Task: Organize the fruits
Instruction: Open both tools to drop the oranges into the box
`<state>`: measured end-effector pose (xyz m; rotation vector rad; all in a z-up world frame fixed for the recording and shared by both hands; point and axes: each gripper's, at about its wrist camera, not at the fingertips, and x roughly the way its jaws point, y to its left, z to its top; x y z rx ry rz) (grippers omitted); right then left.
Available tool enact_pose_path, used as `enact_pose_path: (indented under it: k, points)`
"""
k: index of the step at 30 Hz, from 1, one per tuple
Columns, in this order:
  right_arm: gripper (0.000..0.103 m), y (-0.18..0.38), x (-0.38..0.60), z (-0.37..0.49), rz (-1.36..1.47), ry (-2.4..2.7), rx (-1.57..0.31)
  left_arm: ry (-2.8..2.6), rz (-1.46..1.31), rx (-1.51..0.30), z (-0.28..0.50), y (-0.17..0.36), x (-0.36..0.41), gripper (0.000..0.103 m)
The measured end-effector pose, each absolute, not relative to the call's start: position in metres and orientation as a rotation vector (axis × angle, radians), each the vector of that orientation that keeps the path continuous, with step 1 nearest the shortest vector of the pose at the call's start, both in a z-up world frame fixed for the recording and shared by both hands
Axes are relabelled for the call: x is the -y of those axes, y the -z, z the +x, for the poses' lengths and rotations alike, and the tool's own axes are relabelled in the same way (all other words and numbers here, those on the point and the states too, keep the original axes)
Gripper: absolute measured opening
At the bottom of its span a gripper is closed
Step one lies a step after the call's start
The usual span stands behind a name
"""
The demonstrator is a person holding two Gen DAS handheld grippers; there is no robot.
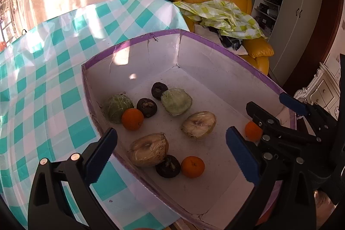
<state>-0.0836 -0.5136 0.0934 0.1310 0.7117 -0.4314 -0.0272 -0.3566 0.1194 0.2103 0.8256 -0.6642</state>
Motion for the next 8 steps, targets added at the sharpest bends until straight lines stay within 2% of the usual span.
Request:
enact_pose_path:
  k: [8]
  points:
    - [0.077,-0.0953,0.5140,-0.0853,0.122,0.446,-0.703,0.639,0.261,-0.812,-0.0270,-0.1211,0.3590,0.101]
